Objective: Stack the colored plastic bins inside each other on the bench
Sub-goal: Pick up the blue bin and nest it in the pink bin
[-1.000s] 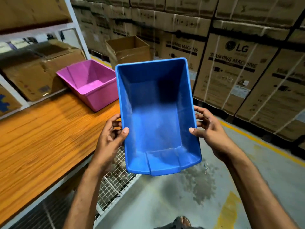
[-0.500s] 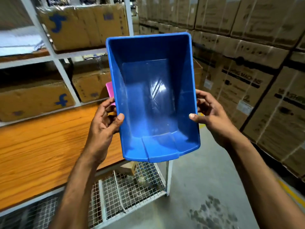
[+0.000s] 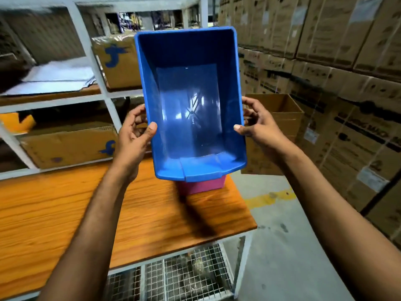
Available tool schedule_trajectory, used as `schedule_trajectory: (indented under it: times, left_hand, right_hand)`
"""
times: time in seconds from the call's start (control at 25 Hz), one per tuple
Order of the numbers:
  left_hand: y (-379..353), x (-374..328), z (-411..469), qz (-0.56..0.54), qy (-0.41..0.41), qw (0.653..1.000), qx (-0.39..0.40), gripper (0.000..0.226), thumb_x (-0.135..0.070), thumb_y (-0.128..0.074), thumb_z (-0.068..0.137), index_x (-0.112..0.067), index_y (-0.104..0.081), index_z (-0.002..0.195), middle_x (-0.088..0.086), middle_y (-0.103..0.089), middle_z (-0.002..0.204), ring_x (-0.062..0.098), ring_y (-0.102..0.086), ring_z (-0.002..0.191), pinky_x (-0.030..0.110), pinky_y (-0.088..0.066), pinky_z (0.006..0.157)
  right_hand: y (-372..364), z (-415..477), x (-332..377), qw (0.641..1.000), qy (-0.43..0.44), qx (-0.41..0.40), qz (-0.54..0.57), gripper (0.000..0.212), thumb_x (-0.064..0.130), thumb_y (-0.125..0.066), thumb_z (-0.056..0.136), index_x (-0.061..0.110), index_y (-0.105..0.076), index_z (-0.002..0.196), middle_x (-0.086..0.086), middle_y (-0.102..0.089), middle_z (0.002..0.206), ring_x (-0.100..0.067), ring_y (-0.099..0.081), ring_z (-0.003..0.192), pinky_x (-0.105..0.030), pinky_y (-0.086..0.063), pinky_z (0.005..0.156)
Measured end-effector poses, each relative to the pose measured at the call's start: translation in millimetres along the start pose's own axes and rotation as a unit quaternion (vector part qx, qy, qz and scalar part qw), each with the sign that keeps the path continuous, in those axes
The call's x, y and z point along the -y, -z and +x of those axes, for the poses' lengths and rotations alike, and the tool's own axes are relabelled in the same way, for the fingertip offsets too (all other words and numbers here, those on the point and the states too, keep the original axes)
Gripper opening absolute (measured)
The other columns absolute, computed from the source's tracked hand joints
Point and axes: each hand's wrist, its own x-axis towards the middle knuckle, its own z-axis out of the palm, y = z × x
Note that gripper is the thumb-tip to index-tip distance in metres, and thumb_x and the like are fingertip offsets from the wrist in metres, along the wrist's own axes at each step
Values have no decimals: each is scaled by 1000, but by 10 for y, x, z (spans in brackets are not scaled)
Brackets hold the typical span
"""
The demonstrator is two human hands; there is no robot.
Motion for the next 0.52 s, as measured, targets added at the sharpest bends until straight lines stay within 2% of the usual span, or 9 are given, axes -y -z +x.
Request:
schedule_trajectory:
  times: [0.08, 0.16, 0.24, 0.36, 0.44, 0.52]
  left_hand:
    - [-37, 141, 305, 29, 33, 999, -21, 43, -12, -62, 99, -23, -54, 140, -10, -68, 115, 6, -67, 98, 19, -54, 68]
    - [-54, 294, 544, 36, 75, 996, -36, 42, -14, -62, 99, -21, -57, 140, -4, -69, 118, 10, -68, 101, 27, -53, 75]
    - [-96, 424, 746, 39, 108, 992, -53, 38, -12, -59, 100, -18, -59, 138, -7, -72, 110, 7, -69, 99, 29, -53, 78]
    - [-200, 542, 948, 38, 172, 981, -83, 34, -11, -55, 102, -19, -61, 134, -13, -70, 93, 7, -66, 92, 26, -46, 67]
    - [-226, 650, 1025, 37, 208, 973, -93, 29, -12, -54, 102, -20, -64, 129, -10, -70, 95, 9, -64, 90, 29, -43, 76]
    - [-225, 756, 1065, 43, 239, 965, -96, 22, -11, -54, 102, -20, -66, 118, -8, -70, 94, 8, -64, 85, 31, -44, 82]
  right_hand:
    - [12, 431, -135, 1000, -17, 26, 0, 63, -10, -66, 83, 37, -61, 125, -16, -61, 116, -10, -61, 90, -35, -58, 83]
    - [0, 790, -239, 997, -54, 47, 16, 58, -15, -61, 87, 24, -60, 130, -4, -60, 105, -7, -65, 84, -31, -58, 77]
    - [-20, 1052, -339, 992, -95, 67, 44, 51, -17, -57, 90, 19, -60, 126, 0, -61, 98, -10, -67, 88, -30, -59, 77]
    - [-52, 1307, -501, 983, -154, 90, 45, 45, -16, -55, 92, 26, -63, 106, 12, -71, 78, -7, -68, 84, -27, -56, 78]
    - [-74, 1427, -619, 978, -179, 95, 44, 42, -14, -55, 93, 25, -64, 101, 17, -72, 66, -7, -68, 83, -30, -53, 80]
    - [-70, 1512, -766, 973, -200, 99, 53, 39, -13, -56, 93, 23, -67, 104, 13, -75, 72, -11, -69, 90, -33, -53, 85]
